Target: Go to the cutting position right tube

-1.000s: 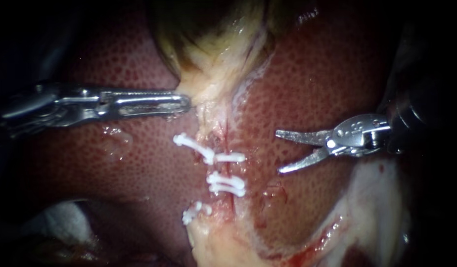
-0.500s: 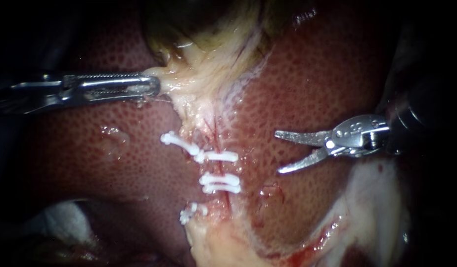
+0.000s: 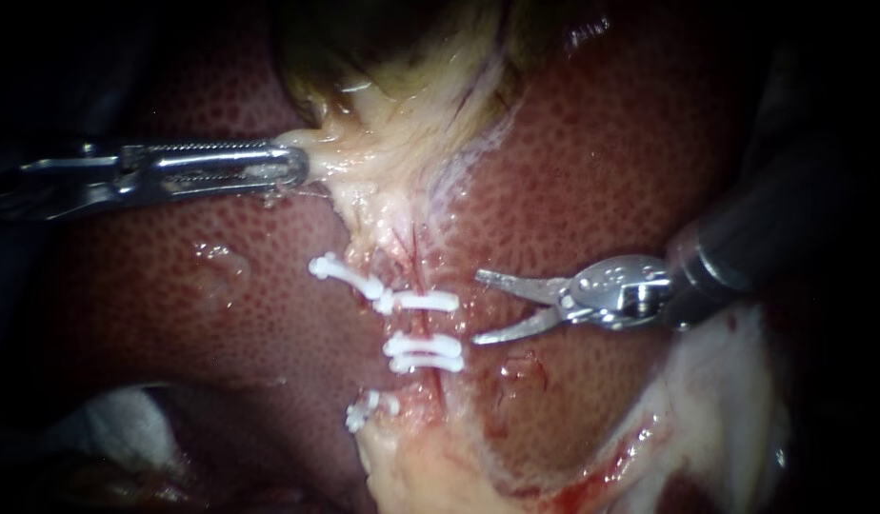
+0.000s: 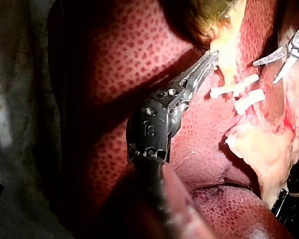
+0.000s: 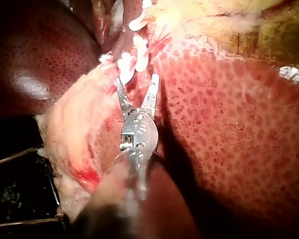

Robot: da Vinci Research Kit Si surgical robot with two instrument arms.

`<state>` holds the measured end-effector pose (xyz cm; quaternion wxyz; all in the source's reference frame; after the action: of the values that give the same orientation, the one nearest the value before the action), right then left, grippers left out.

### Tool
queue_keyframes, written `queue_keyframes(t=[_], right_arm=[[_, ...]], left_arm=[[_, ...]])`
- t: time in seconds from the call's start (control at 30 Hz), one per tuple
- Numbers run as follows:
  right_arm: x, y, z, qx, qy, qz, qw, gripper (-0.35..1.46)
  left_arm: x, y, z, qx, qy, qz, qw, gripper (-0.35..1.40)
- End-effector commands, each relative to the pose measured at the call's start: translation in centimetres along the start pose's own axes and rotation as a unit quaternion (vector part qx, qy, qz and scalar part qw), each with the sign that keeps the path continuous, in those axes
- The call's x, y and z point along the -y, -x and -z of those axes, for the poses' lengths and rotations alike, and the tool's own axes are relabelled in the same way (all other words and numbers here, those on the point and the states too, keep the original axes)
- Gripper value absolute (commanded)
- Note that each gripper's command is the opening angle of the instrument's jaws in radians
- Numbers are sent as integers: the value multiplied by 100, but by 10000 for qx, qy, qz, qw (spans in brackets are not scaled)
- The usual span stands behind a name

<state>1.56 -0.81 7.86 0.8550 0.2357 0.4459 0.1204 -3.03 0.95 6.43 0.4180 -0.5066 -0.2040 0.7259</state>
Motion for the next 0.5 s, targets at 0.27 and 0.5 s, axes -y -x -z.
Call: queue_keyframes(t=[0.27, 0.5], right_arm=[[3, 9, -35, 34, -220, -181, 9996, 143], [4, 5, -48, -91, -496, -456, 9977, 143]], left_arm=[[0, 0, 0, -1, -2, 1, 10000, -35], [0, 0, 0, -1, -2, 0, 10000, -35]])
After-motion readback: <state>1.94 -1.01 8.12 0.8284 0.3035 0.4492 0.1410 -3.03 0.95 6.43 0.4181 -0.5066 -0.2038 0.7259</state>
